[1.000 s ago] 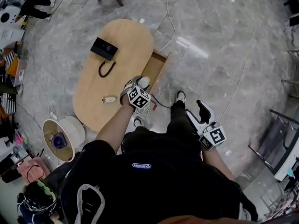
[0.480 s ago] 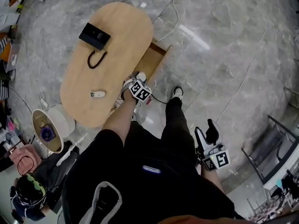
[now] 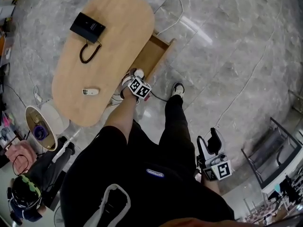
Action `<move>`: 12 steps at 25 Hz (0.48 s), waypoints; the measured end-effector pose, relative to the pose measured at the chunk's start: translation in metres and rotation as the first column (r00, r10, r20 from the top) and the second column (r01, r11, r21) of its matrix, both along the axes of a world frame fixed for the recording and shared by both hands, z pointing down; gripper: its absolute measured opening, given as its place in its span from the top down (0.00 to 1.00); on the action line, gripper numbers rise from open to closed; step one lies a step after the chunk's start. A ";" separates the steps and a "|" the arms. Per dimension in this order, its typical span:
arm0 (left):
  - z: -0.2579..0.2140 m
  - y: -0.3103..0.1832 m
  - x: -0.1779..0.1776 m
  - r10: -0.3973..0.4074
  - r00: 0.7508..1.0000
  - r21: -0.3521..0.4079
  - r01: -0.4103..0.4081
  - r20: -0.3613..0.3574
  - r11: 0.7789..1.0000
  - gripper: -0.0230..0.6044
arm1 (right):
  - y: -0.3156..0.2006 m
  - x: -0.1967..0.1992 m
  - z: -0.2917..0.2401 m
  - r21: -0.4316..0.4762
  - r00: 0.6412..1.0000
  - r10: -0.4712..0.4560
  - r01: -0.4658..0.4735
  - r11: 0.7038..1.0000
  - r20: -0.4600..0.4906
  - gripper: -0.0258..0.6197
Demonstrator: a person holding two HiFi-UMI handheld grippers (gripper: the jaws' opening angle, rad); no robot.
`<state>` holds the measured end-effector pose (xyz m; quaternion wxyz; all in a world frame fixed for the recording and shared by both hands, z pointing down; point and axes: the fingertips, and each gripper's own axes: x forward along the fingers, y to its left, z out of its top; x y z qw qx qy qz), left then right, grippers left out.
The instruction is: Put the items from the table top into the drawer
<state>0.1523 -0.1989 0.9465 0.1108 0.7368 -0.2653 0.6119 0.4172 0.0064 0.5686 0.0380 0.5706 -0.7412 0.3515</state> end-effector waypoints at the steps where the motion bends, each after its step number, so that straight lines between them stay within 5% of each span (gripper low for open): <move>1: 0.004 0.000 -0.002 -0.013 1.000 -0.002 0.013 0.000 1.000 0.53 | 0.001 -0.001 0.002 0.004 1.000 -0.009 0.009 1.000 -0.004 0.51; 12: 0.030 -0.001 -0.007 -0.201 0.979 -0.027 0.200 -0.033 0.979 0.53 | 0.014 -0.007 0.023 -0.045 0.999 -0.049 0.050 0.998 0.005 0.51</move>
